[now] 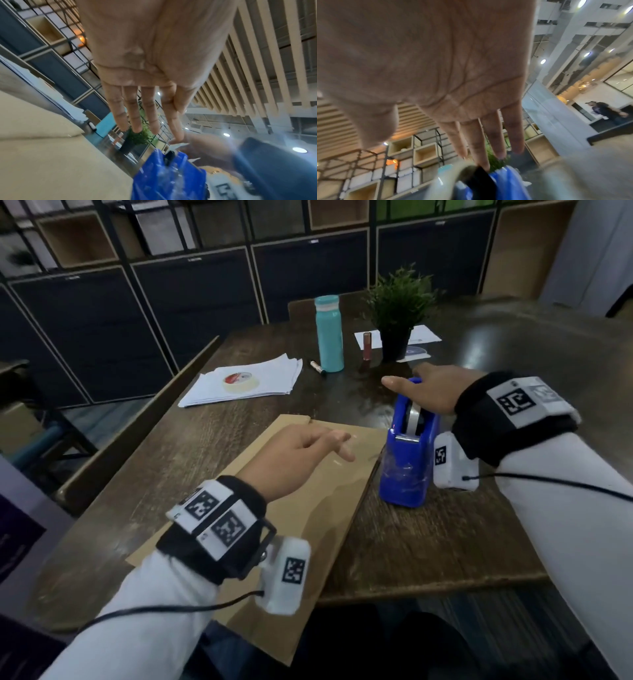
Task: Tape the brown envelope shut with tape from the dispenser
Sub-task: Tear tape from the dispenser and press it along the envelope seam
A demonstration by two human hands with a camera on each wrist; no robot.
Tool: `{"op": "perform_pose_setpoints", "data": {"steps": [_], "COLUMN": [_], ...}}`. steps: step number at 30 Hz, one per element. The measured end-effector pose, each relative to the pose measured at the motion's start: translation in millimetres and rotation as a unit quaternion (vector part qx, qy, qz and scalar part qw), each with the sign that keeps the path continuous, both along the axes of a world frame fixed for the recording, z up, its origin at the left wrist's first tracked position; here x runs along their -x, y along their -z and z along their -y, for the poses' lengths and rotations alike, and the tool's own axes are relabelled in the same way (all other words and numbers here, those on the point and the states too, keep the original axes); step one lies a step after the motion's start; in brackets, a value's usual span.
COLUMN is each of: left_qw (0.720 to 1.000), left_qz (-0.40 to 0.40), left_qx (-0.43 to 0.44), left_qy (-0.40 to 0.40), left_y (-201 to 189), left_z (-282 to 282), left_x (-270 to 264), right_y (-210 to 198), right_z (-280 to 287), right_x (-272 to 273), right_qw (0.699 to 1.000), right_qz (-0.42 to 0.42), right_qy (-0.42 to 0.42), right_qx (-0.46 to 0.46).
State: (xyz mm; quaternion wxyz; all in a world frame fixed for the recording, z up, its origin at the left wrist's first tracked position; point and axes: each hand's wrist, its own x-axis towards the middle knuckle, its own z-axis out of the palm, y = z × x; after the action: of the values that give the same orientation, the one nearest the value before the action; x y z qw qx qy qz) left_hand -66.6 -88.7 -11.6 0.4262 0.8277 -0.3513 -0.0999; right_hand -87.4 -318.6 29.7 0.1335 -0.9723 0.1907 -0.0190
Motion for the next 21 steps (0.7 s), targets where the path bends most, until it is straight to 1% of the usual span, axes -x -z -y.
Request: {"op": "perform_pose_setpoints", "data": {"steps": [2,4,7,10,14,21], "left_qw": [1.0,0.999,0.996,0.993,0.99,0.989], "left_qz": [-0.001,-0.001,0.0,0.021,0.042,0.051], "left_qx": [0.017,0.034,0.072,0.102,0.111,0.113], "left_qy": [-0.011,-0.027,-0.048,-0.062,-0.071,-0.077], "left_y": [2,3,6,9,13,17], "left_z": [-18,-33,-49,-61,-74,-89], "left_x": [-1,-1,-2,-4,-6,-5], "right_y": [-15,-27,-29,-19,-5,2], "right_z": [-13,-29,-54,-79,-103,-125], "right_x": [10,19,24,23,19,15], "right_qw": [0.999,0.994,0.98,0.964,0.949,0.924], "right_qz": [0.018,0.047,0.076,0.076,0.066,0.102], "right_qy": [-0.04,-0.097,-0.183,-0.248,-0.27,-0.28], "right_qx": [0.025,0.033,-0.006,-0.06,-0.148,-0.24]}}
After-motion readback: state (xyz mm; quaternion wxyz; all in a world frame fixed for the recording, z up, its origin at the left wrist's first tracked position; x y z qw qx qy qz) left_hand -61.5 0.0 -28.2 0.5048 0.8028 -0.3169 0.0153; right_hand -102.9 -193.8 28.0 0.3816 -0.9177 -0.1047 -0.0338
